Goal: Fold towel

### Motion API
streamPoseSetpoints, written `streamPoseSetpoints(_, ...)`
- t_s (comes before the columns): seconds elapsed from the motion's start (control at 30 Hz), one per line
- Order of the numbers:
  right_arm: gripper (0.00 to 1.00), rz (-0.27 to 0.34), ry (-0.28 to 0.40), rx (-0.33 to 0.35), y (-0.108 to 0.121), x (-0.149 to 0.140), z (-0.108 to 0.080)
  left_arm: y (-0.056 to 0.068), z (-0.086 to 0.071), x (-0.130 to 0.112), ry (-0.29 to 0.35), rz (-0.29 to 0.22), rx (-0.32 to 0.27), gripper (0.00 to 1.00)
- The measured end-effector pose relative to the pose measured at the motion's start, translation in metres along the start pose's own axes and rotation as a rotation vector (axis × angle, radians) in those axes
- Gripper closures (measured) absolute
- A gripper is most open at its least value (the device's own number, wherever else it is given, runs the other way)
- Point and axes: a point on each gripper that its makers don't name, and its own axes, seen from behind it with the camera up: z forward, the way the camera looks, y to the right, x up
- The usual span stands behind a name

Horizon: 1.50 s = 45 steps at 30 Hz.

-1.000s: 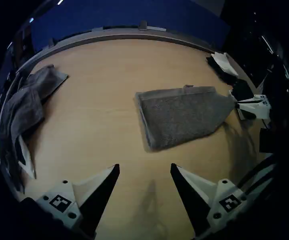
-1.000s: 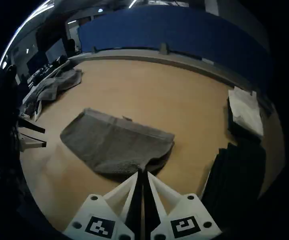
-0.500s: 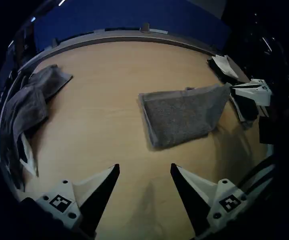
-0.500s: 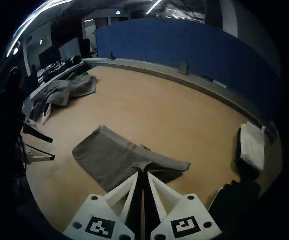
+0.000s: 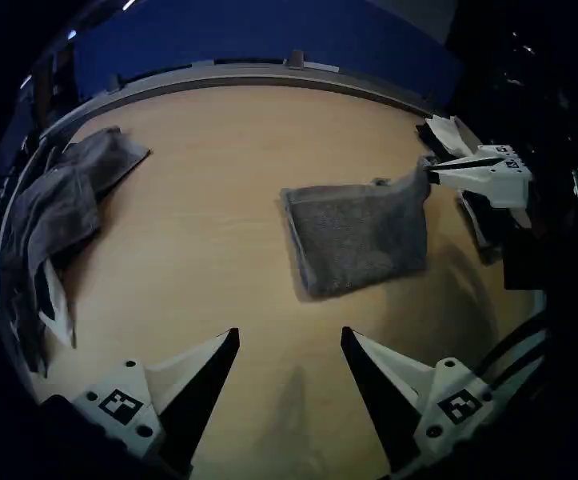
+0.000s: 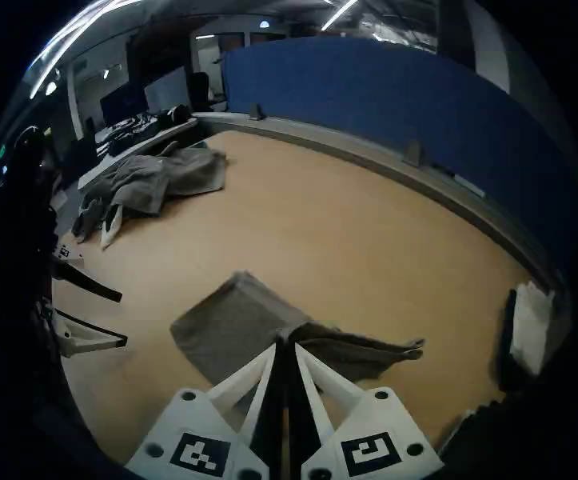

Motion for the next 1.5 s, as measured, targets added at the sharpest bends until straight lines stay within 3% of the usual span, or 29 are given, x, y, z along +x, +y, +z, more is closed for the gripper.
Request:
streamPoseSetpoints(0.4, 0.98, -0.132, -0.004, 0.124, -0.070, 0.006, 0.039, -0.003, -0.002, -0.005, 0.016, -0.062, -0.008, 0.06)
streamPoseSetpoints(0.6, 0.98, -0.174, -0.010, 0.193, -0.102, -0.007, 0.064, -0.005, -0.001, -0.008, 0.020, -0.090, -0.004, 0.06)
streamPoseSetpoints(0.87, 0.98, -0.148, -0.081, 0.256, -0.124, -0.040, 0.087, 0.000, 0.001, -0.017, 0.011, -0.112, -0.012, 0.06)
streamPoseSetpoints(1.17, 0.94, -0.109, -0.070, 0.265, -0.122, -0.036, 0.080, -0.002, 0.001, -0.018, 0.011, -0.116, -0.012, 0.06)
streamPoseSetpoints(1.23, 0.84, -0.103, -0.061, 0.267, -0.121, -0.033, 0.075, -0.003, 0.000, -0.018, 0.012, -0.116, -0.010, 0.06)
streamPoseSetpoints(1.37, 0.46, -0.099, -0.045, 0.259, -0.114, -0.030, 0.061, -0.005, -0.002, -0.019, 0.012, -0.120, -0.006, 0.05)
streamPoseSetpoints(1.43, 0.43, -0.100, -0.037, 0.240, -0.106, -0.030, 0.053, -0.006, -0.002, -0.019, 0.012, -0.123, -0.005, 0.05)
streamPoseSetpoints(1.5, 0.28, -0.100, -0.030, 0.215, -0.096, -0.032, 0.046, -0.007, -0.003, -0.020, 0.012, -0.126, -0.003, 0.05)
